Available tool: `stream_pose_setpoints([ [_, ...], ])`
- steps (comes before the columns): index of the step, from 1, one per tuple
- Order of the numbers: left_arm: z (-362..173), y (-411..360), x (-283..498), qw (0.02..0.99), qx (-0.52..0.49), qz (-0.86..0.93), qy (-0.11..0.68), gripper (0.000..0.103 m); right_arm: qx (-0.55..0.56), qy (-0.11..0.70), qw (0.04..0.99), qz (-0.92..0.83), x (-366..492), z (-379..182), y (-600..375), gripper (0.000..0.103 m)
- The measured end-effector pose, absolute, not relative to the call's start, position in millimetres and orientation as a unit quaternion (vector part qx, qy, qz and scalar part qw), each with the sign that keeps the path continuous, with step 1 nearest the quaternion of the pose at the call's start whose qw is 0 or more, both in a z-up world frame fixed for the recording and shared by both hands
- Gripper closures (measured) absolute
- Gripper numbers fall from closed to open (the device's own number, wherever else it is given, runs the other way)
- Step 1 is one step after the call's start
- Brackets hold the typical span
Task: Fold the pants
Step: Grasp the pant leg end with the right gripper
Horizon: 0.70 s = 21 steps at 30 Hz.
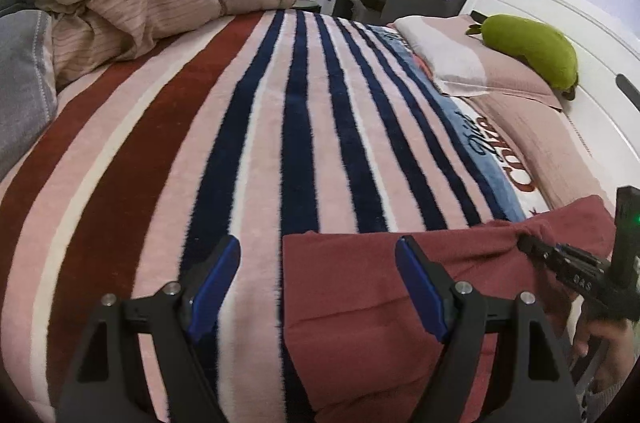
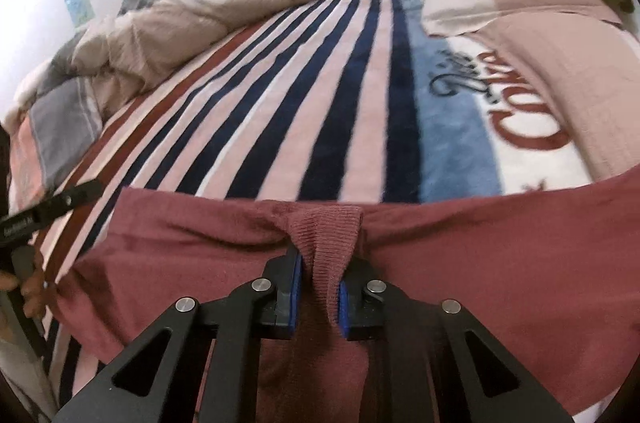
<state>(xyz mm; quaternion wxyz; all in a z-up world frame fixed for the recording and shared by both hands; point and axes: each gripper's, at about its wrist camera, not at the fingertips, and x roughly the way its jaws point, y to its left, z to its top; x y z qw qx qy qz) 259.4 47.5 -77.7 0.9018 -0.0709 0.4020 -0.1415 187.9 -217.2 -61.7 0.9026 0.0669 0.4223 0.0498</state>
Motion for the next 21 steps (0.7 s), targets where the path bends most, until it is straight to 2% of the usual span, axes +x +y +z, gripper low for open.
stream_pose_setpoints([
  [5,-81,43,261,0.901,-0.060,-0.136,0.408,0.026,0.041,0.442,0.895,0.035,195,-72,-215,0.086],
  [13,-82,36,261,0.898,-0.058,-0.150,0.410,0.026,0.032,0.426,0.904,0.001,198,-64,-233,0.087],
  [16,-85,30,261,0.897,-0.043,-0.145,0.416,0.026,0.019,0.452,0.892,0.010,202,-77,-227,0.079],
  [18,-84,30,260,0.898,-0.040,-0.143,0.415,0.026,0.023,0.450,0.893,0.008,197,-75,-230,0.064],
  [21,-77,30,255,0.902,-0.047,-0.147,0.403,0.026,0.053,0.424,0.904,-0.007,177,-56,-250,0.049],
])
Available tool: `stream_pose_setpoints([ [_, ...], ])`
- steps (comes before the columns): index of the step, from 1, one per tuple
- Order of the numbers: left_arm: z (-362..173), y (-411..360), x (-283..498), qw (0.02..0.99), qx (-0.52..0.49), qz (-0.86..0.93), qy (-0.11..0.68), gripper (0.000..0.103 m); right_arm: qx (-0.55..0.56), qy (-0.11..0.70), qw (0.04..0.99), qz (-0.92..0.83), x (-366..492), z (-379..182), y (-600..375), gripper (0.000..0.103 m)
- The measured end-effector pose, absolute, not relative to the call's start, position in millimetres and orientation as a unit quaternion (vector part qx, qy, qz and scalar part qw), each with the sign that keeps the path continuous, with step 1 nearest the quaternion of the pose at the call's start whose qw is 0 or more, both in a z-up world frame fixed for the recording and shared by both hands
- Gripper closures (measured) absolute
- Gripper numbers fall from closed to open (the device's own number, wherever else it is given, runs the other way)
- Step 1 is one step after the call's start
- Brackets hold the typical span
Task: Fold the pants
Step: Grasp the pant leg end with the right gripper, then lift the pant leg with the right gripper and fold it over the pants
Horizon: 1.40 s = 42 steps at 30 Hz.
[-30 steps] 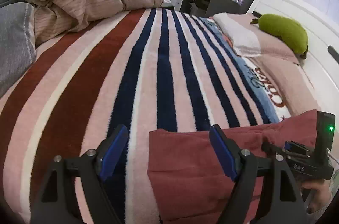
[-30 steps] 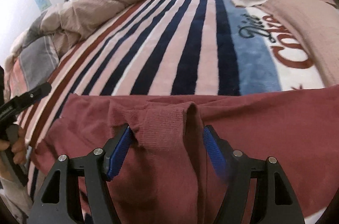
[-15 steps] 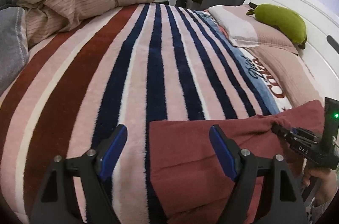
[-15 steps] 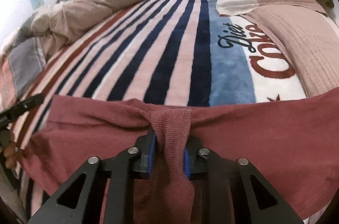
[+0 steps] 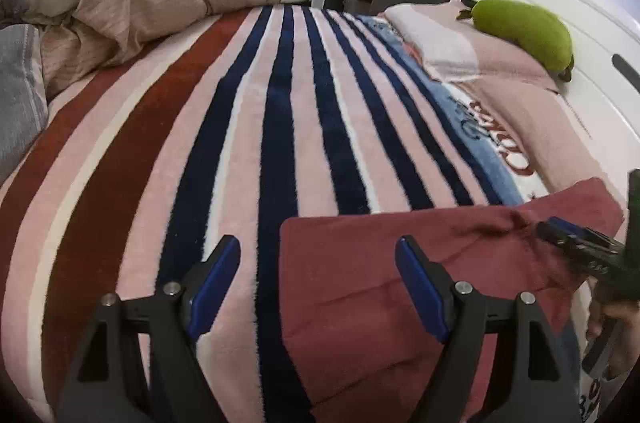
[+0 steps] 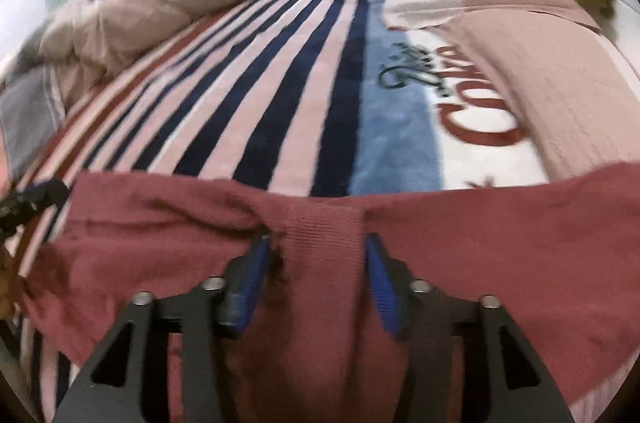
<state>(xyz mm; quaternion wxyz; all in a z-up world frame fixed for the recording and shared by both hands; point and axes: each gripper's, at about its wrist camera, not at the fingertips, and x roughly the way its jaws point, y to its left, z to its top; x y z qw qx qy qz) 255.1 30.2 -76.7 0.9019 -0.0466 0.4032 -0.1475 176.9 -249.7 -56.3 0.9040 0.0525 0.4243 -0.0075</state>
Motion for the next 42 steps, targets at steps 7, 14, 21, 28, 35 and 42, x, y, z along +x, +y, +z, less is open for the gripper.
stream_pose_setpoints([
  [7,-54,18,238,0.915,-0.034,-0.156,0.369,0.026,0.069,0.372,0.916,-0.137,102,5,-338,0.046],
  [14,-48,6,231,0.922,-0.021,-0.160,0.352,0.026,0.092,0.368,0.896,-0.232,53,20,-414,0.044],
  [21,-54,10,237,0.921,-0.022,-0.144,0.361,0.026,0.114,0.367,0.894,-0.228,64,9,-437,0.044],
  [28,-52,21,238,0.926,-0.037,-0.123,0.356,0.026,0.129,0.364,0.890,-0.240,86,4,-447,0.046],
  [35,-49,24,236,0.927,-0.045,-0.126,0.350,0.026,0.095,0.374,0.886,-0.257,96,2,-446,0.095],
  [42,-44,29,234,0.928,-0.055,-0.133,0.343,0.026,0.074,0.333,0.914,-0.221,92,35,-413,0.100],
])
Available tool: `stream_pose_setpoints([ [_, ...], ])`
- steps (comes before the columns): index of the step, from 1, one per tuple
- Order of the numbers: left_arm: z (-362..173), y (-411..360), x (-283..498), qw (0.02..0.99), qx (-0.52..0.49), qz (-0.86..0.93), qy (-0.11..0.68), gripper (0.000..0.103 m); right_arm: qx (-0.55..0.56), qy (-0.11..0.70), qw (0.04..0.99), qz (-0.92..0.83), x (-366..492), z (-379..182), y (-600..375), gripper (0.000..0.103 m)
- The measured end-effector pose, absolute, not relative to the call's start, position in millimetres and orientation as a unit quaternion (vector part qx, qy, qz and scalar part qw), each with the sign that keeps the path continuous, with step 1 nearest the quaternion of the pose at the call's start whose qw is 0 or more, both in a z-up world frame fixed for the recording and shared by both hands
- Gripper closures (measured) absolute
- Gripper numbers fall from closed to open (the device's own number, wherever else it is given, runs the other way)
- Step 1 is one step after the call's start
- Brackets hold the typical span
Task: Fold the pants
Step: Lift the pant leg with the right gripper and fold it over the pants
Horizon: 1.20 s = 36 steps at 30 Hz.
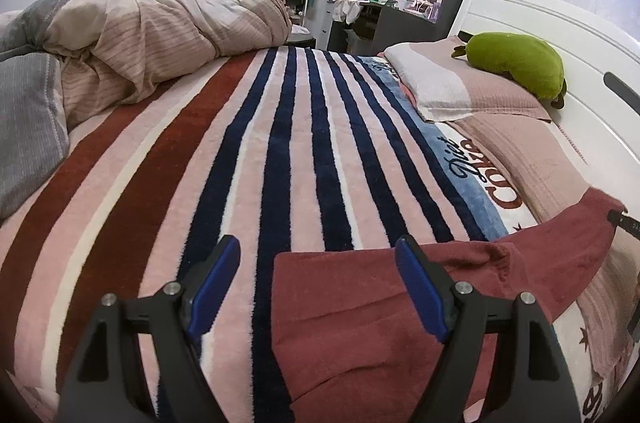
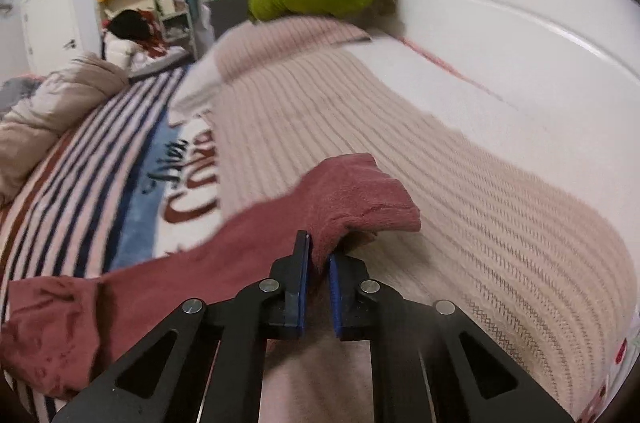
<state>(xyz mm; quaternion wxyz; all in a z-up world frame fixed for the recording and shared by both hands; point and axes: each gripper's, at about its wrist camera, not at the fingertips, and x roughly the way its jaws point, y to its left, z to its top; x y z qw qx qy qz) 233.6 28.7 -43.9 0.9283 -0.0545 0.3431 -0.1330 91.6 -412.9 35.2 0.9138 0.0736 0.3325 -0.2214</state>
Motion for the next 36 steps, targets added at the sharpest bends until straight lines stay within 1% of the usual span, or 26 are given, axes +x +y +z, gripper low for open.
stream_pose_setpoints([
  [8,-35,43,229,0.929,-0.073,-0.147,0.333,0.026,0.045,0.307,0.939,-0.151,100,88,-348,0.102],
  [14,-25,61,224,0.932,-0.089,-0.148,0.319,0.026,0.007,0.313,0.946,-0.084,114,111,-277,0.102],
  [18,-20,71,221,0.933,-0.103,-0.150,0.310,0.026,-0.011,0.328,0.944,-0.040,122,108,-231,0.102],
  [20,-20,74,220,0.933,-0.107,-0.155,0.308,0.026,-0.019,0.347,0.938,-0.011,126,97,-205,0.102],
  [23,-22,79,221,0.933,-0.110,-0.141,0.311,0.026,-0.029,0.365,0.930,-0.015,129,81,-196,0.102],
  [24,-23,80,222,0.933,-0.114,-0.139,0.313,0.026,-0.031,0.364,0.931,-0.026,129,78,-199,0.102],
  [27,-23,82,223,0.930,-0.124,-0.145,0.314,0.026,0.017,0.362,0.931,-0.036,128,74,-221,0.102],
  [29,-23,80,223,0.931,-0.117,-0.145,0.314,0.026,0.027,0.362,0.931,-0.032,130,73,-222,0.102],
  [36,-23,79,223,0.931,-0.109,-0.148,0.315,0.026,0.000,0.344,0.939,0.017,162,91,-180,0.102],
])
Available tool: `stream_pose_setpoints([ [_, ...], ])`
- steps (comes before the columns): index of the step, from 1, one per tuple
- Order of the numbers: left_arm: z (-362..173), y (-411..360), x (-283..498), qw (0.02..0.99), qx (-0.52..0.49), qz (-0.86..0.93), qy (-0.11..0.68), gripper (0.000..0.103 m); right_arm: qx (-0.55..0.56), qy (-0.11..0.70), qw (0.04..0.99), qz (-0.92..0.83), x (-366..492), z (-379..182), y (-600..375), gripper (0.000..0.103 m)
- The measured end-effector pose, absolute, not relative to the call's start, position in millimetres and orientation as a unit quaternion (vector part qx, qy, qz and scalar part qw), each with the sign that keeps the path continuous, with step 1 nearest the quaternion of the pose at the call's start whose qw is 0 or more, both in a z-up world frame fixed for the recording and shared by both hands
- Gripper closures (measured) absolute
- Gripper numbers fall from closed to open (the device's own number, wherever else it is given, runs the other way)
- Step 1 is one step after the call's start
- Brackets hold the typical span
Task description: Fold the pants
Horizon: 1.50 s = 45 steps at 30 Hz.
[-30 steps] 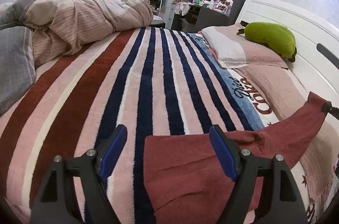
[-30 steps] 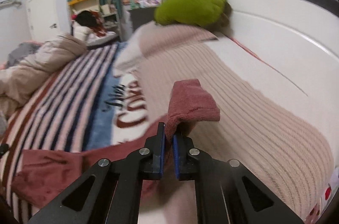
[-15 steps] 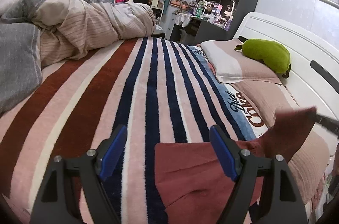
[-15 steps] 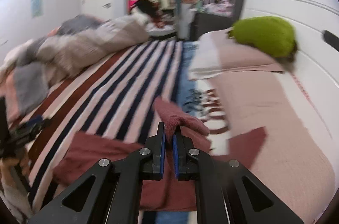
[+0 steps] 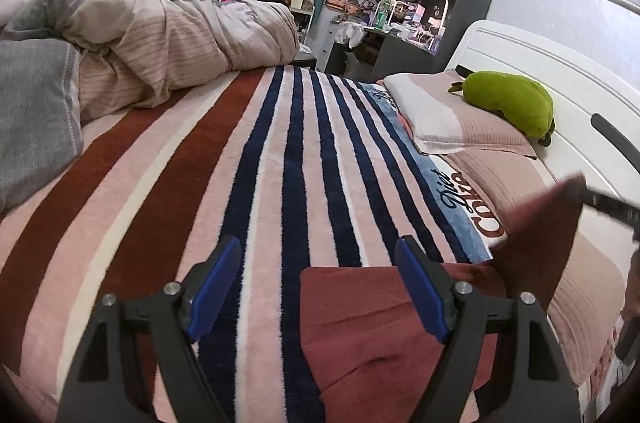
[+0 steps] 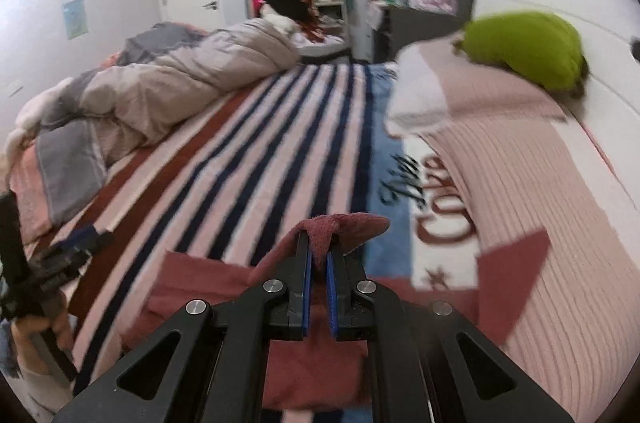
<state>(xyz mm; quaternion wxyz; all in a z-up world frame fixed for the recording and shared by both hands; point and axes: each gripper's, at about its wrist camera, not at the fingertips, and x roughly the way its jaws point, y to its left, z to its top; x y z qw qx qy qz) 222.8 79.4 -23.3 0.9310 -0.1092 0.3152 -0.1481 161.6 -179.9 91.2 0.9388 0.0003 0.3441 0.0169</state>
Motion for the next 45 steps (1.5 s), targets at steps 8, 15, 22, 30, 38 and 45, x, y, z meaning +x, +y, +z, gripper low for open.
stream_pose_setpoints([
  [8,-26,99,225,0.930,-0.132,-0.130,0.318,0.026,-0.034,0.347,0.933,0.087,186,90,-104,0.102],
  [15,-25,103,225,0.930,-0.133,-0.133,0.316,0.026,0.017,0.451,0.880,0.150,172,-17,-68,0.102],
  [22,-33,90,230,0.924,-0.121,-0.145,0.333,0.026,0.028,0.461,0.869,0.179,152,-47,-67,0.101],
  [30,-44,69,236,0.907,-0.113,-0.188,0.360,0.026,0.041,0.475,0.845,0.241,138,-51,-68,0.087],
  [38,-51,47,237,0.900,-0.087,-0.196,0.380,0.026,-0.004,0.401,0.914,0.058,106,-2,-182,0.054],
  [45,-56,39,239,0.899,-0.081,-0.186,0.388,0.026,-0.110,0.410,0.893,-0.148,131,-27,-292,0.047],
])
